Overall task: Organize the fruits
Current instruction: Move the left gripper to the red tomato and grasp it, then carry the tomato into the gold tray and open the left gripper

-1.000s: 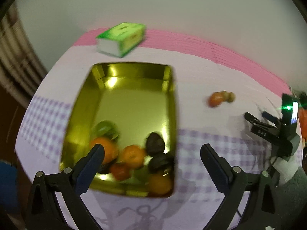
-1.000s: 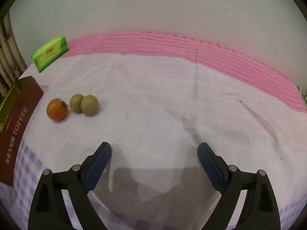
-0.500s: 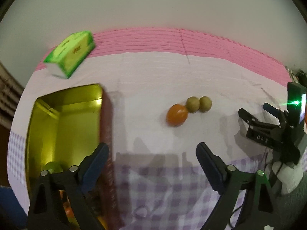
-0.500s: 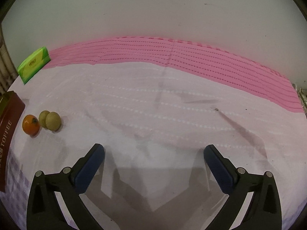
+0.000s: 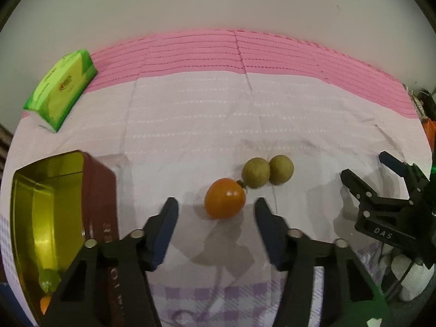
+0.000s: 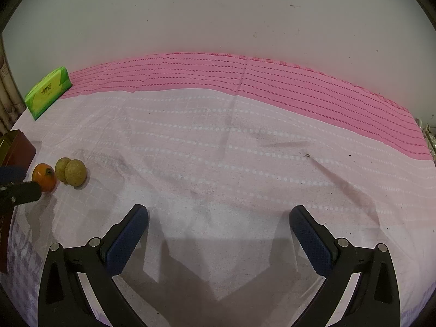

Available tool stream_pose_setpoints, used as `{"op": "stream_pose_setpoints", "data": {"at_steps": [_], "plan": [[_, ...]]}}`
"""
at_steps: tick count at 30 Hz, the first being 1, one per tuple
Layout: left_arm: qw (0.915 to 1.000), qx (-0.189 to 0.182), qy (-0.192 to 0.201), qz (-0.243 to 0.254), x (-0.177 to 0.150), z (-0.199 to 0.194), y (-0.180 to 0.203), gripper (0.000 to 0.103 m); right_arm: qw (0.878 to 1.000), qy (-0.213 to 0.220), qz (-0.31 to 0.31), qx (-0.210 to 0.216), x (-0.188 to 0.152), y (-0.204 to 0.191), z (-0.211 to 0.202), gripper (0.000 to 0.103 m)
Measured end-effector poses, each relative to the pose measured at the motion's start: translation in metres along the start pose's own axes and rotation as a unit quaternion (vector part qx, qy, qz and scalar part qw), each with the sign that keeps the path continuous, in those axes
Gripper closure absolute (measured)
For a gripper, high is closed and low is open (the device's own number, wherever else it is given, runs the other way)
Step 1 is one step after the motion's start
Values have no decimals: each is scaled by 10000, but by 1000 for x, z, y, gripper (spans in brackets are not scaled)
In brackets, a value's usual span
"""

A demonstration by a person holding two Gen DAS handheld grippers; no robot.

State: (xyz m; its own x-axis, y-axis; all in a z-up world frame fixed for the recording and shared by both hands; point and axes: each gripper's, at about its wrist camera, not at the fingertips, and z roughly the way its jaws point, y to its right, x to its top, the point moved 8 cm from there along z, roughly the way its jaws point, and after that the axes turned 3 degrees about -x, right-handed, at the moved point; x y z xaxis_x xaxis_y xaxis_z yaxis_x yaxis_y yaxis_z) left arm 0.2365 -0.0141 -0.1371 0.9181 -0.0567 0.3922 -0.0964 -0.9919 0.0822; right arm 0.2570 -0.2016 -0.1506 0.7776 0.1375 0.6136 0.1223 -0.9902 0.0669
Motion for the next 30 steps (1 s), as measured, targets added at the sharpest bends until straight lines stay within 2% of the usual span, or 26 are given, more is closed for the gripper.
{"op": "stream_pose_setpoints", "data": {"at_steps": [4,7,9,18,23,30], "plan": [[9999,-80,-71,-55,2,9,2,60,10000,1,1,0,0,0,0,0],[9998,-141,-126,-64,1,13,5,66,10000,1,1,1,0,0,0,0],[9997,-158,-159,-64,-1,16,7,74,10000,3,7,0,0,0,0,0],[9995,-168,-239,-141,-7,14,8,74,10000,5,10,1,0,0,0,0],[9996,-50,-211,-162,-19,-1,7,74,10000,6,11,2,0,0,0,0],[9995,-164,-107,-255,-32,-19,10,74,10000,8,12,1,-1,1,0,0]]}}
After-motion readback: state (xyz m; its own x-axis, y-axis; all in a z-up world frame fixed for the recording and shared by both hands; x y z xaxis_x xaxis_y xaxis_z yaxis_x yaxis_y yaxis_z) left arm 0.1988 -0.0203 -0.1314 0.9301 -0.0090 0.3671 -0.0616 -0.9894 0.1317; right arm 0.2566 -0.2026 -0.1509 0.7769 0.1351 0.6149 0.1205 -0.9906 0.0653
